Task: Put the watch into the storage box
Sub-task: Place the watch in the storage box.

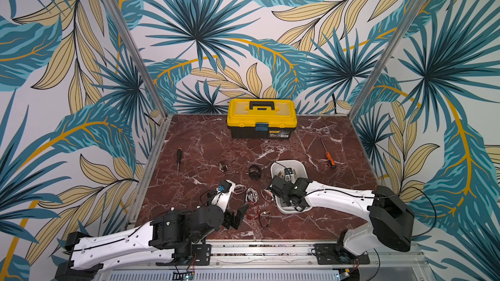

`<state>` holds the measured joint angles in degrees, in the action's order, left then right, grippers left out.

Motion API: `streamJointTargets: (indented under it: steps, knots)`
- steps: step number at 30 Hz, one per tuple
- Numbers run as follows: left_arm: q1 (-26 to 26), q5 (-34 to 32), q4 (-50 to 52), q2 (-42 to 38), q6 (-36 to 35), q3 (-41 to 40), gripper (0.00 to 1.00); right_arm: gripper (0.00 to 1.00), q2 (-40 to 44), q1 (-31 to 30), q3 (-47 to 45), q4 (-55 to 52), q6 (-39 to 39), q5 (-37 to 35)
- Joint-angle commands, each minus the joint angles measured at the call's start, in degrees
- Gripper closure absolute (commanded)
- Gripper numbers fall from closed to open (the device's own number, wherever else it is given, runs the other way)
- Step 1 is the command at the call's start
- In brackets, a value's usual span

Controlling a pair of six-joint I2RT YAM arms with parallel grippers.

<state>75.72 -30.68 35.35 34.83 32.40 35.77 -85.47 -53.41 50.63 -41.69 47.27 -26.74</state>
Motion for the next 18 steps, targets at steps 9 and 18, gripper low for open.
streamJointTargets:
  steps: [9,18]
  knots:
    - [0.1,-2.1,0.2,1.6,5.8,-1.4,0.00,0.03,23.9,-0.8,-5.3,-0.3,-2.3,4.1]
    - [-4.9,1.6,11.8,11.1,18.9,4.9,0.00,0.00,54.3,-0.9,-11.5,-3.5,-8.3,19.2]
